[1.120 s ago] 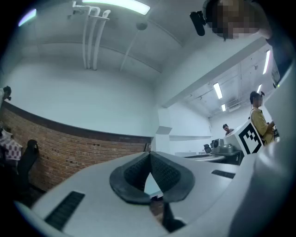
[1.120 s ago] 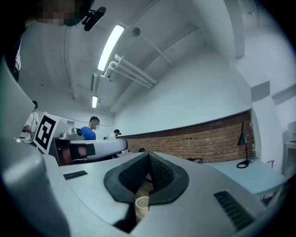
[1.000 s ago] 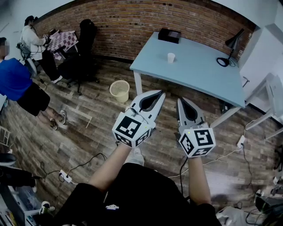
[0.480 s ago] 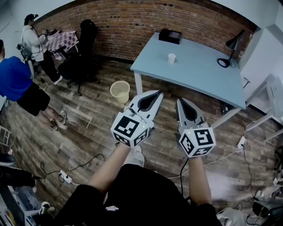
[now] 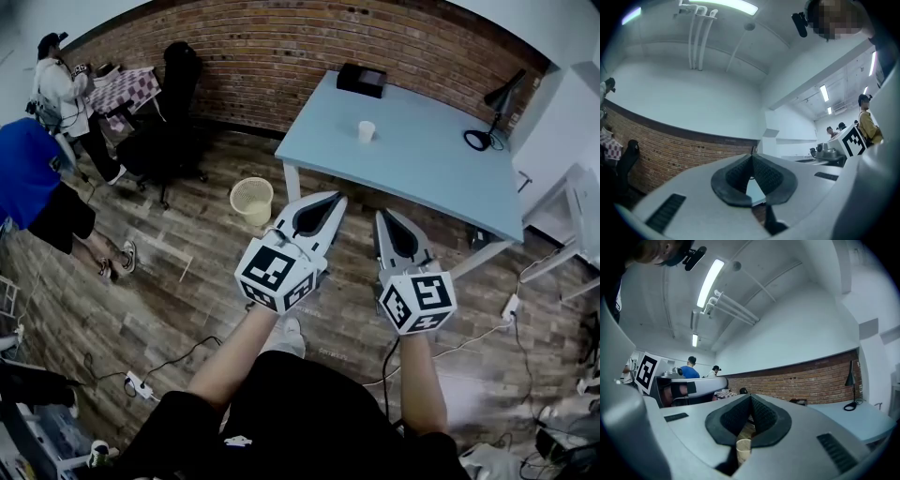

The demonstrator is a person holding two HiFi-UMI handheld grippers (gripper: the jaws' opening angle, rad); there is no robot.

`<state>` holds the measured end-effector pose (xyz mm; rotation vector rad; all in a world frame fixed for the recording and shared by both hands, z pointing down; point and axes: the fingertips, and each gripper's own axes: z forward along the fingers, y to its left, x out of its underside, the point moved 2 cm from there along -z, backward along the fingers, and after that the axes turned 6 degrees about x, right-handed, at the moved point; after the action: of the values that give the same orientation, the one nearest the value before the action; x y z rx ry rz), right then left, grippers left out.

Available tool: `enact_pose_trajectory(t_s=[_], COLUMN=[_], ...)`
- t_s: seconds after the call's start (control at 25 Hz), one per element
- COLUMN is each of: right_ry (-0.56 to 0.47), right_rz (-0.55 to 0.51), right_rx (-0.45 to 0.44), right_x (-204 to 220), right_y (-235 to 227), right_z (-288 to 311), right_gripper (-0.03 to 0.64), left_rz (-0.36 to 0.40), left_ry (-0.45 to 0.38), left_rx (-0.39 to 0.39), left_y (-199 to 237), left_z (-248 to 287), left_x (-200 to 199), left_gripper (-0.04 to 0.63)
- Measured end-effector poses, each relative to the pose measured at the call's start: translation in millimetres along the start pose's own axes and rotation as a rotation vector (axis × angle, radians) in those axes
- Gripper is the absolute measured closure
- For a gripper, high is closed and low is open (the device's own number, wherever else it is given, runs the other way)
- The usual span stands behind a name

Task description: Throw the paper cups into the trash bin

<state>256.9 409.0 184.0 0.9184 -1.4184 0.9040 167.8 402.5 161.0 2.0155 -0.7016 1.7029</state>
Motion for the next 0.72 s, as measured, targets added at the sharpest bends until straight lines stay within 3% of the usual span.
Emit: enact_pose_trajectory(t_s=[0.72], right_ry=[0.023], right_rz=[0.000], right_rx=[0.053], right_x=[6.6], right_y=[-29.9], right_z=[125.0], right_gripper=[0.617], left_rz=[-0.029], left_ry=[0.018], left_rx=[0.059], left_y=[116.9], left_z=[61.5], left_x=[14.9], left_gripper=[0.594])
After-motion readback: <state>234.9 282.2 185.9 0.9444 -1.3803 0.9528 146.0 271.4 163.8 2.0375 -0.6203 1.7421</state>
